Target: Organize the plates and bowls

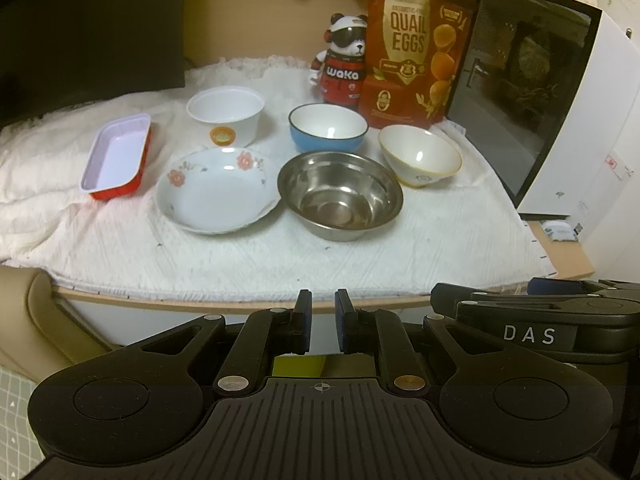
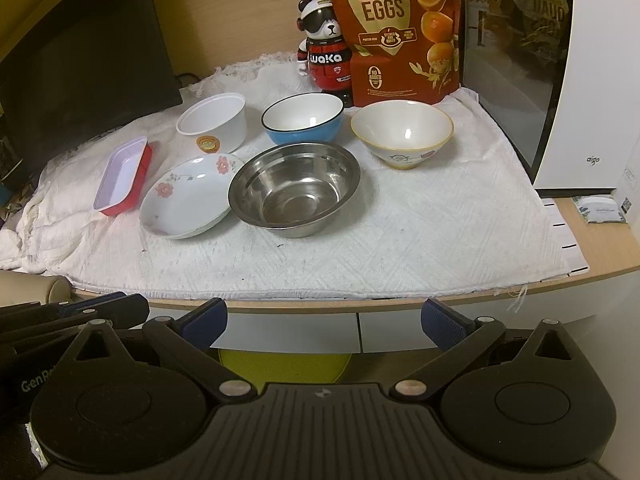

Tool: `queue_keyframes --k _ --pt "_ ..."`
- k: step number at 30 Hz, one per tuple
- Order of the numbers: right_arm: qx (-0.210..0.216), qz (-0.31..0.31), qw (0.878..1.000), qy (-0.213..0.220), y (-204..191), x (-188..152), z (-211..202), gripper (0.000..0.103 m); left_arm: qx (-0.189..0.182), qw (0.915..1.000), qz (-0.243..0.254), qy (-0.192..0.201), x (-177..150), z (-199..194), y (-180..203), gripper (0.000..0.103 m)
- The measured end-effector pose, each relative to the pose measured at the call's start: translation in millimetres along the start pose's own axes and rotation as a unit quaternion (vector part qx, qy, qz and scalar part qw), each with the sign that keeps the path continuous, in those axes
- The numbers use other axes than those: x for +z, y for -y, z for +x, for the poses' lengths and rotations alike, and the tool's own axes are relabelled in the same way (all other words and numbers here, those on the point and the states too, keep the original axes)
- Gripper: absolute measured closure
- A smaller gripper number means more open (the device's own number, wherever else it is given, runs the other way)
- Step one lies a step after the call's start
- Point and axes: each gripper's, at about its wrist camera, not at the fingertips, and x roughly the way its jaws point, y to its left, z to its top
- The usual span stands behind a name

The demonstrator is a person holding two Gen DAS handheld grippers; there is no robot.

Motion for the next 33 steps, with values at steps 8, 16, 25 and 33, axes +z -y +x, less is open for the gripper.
queue_keyframes --k 8,16,25,33 --pt "0.000 0.000 1.000 0.001 1 0 0 0.000 0.000 1.0000 0.000 0.000 0 0 0 0.088" --pt "0.005 -0.002 1.000 0.002 2 7 4 0.000 0.004 1.0000 -0.006 -0.001 3 5 -1 0.088" --pt "0.003 0.008 1.000 0.007 8 20 16 0.000 0.005 0.9998 -0.008 -0.015 19 20 -8 0.088" --pt "-0.006 0.047 0.999 0.007 5 51 58 0.000 0.001 0.9990 -0.014 -0.042 55 64 -48 0.088"
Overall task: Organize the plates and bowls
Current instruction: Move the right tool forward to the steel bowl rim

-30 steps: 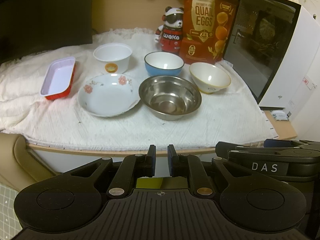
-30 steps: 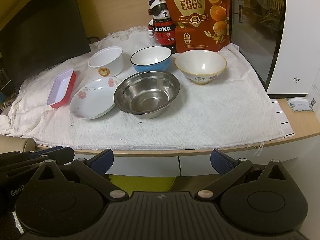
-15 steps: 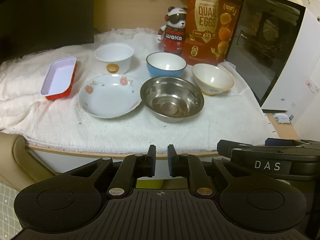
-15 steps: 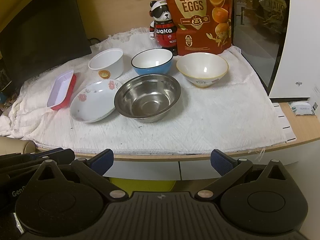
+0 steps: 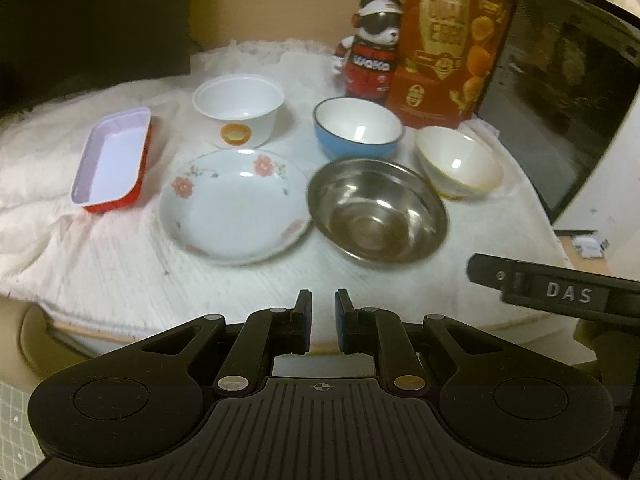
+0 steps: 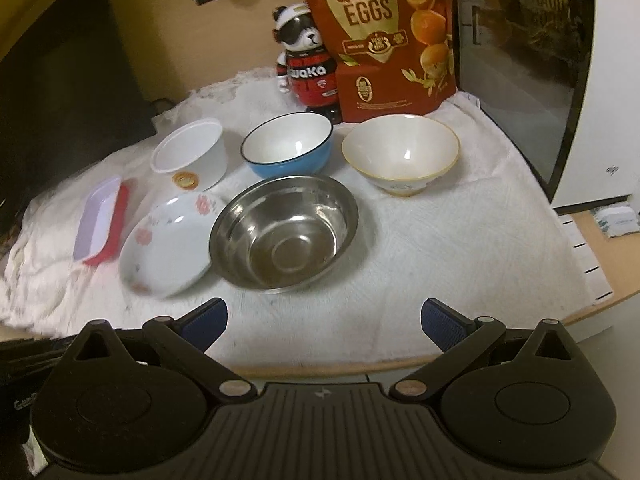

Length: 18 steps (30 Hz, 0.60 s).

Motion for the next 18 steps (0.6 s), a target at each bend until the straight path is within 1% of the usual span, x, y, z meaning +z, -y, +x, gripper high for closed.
queue_keyframes --k 2,3,5,6,8,9,10,12,16,17,18 --pt "-0.007 0.011 1.000 -0.005 -5 8 13 0.000 -0.011 0.9998 -0.010 -0.010 11 14 -13 0.088" --pt "-0.011 0.016 1.000 -0.006 -8 12 20 0.000 -0.025 0.9994 -0.019 -0.017 18 22 -22 0.088" --pt "-0.021 0.019 1.000 -0.014 -15 18 33 0.000 -0.065 0.9963 -0.045 -0.033 30 37 -41 0.088" --pt "-0.026 0.019 0.999 -0.019 -20 23 40 0.000 -0.093 0.9928 -0.062 -0.042 36 46 -52 0.088" --pt "-0.040 0.021 0.999 -0.021 -27 31 54 0.000 -0.135 0.9864 -0.082 -0.046 46 60 -69 0.088" --pt "-0.048 0.024 0.998 -0.022 -32 34 60 0.000 -0.151 0.9840 -0.084 -0.046 51 66 -76 0.088" --pt "-0.054 0.028 0.998 -0.024 -37 39 68 0.000 -0.159 0.9831 -0.079 -0.044 56 73 -82 0.088" --pt "-0.055 0.038 0.997 -0.030 -44 46 80 0.000 -0.160 0.9845 -0.058 -0.044 66 85 -87 0.088" --pt "-0.055 0.057 0.996 -0.044 -48 49 92 0.000 -0.154 0.9843 -0.048 -0.072 89 114 -88 0.088" --pt "-0.056 0.054 0.996 -0.045 -47 49 94 0.000 -0.165 0.9827 -0.041 -0.073 94 119 -85 0.088" --pt "-0.058 0.048 0.996 -0.044 -44 48 96 0.000 -0.187 0.9795 -0.032 -0.068 98 124 -82 0.088"
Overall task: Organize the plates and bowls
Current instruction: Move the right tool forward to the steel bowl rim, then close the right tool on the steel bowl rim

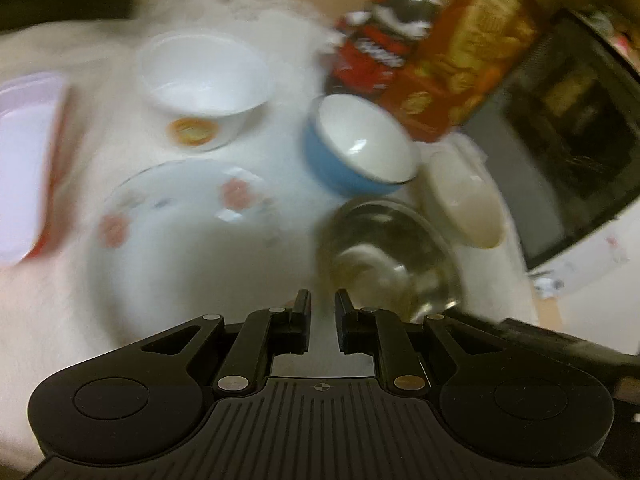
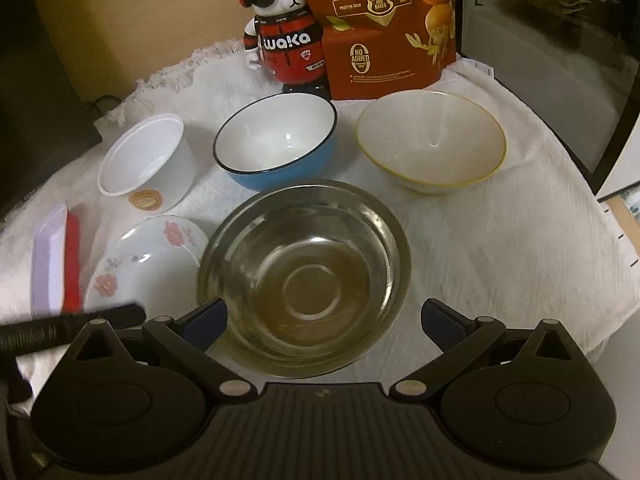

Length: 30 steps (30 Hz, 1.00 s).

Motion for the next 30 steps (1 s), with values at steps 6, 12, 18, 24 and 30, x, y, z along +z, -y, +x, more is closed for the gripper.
queue_keyframes --k 6,12,18,24,30 --pt "0.014 -0.008 1.000 -0.014 35 1 33 0.000 0.013 0.9998 0.018 0.000 15 40 10 0.085" --pt "0.108 0.014 0.993 -0.046 65 11 64 0.000 0.078 0.9970 0.005 0.001 18 57 18 0.085" --pt "0.145 -0.020 0.988 -0.039 67 28 75 0.007 0.102 0.9947 -0.008 -0.003 23 77 21 0.084" --pt "0.211 0.021 0.973 -0.088 86 42 89 0.022 0.100 0.9948 -0.011 -0.012 15 76 37 0.078" --pt "0.199 0.002 0.976 -0.090 107 40 69 0.021 0.074 0.9939 -0.003 -0.081 -11 86 64 0.078"
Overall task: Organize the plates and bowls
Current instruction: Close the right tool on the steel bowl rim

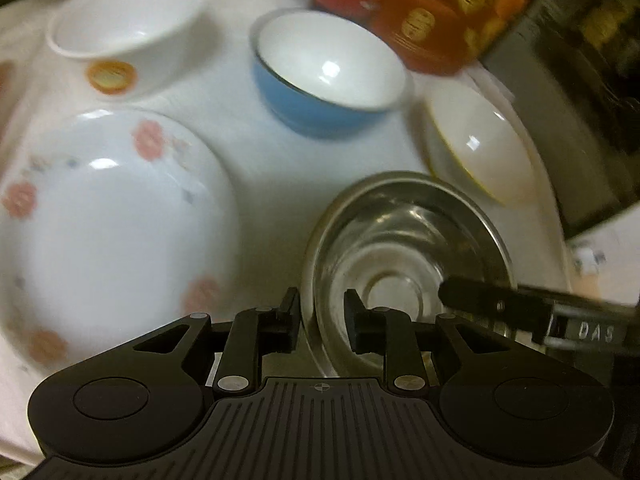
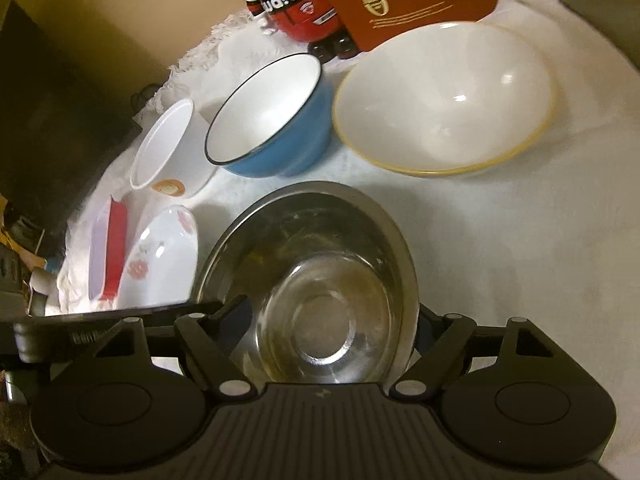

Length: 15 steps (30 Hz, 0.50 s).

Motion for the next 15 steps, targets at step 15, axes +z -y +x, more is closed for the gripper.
queue_keyframes --k 15 --pt "-0.009 0.030 0.999 -0.008 46 -2 5 0.007 0.028 0.9993 0.024 -0.011 9 19 23 0.084"
